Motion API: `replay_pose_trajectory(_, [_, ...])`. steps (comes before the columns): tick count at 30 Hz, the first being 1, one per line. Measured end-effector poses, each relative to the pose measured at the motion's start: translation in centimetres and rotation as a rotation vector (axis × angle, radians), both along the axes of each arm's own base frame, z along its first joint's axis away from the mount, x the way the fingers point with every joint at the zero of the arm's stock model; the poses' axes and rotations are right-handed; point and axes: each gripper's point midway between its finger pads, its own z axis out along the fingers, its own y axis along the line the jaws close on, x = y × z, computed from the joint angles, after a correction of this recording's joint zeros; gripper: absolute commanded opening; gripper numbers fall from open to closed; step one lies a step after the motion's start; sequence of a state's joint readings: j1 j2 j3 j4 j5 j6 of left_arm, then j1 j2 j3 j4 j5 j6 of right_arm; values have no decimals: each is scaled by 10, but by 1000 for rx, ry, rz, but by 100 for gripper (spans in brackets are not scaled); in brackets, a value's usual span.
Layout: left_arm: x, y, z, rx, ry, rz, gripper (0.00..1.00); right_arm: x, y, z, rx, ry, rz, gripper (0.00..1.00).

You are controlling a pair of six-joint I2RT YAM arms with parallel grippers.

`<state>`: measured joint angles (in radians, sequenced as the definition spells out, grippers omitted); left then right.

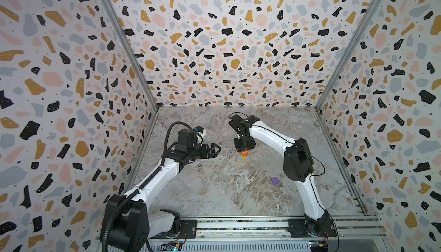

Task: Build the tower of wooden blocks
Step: 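Hold the red cube on the stack and adjust its position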

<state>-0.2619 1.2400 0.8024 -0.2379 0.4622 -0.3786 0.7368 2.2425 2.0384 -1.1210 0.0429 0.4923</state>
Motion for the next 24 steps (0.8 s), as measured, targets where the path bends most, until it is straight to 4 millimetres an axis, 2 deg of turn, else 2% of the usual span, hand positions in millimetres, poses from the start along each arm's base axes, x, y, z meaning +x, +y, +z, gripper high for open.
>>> replay_pose_trajectory(5, [0,0,0,0,0,-1,100,3,0,0,-2,-3,-4,63])
replay_pose_trajectory(9, [-1,0,-1,0,2,0,100,3,-1,0,-6,-1,-10,63])
replay_pose_trajectory(15, [0,1,-1,-1,1,2,100,5,-1,1,-2,-4,-24,58])
replay_pose_trajectory(24, [0,1,-1,-4,-1,1,100,8,-4,-4,-11,0,-47,56])
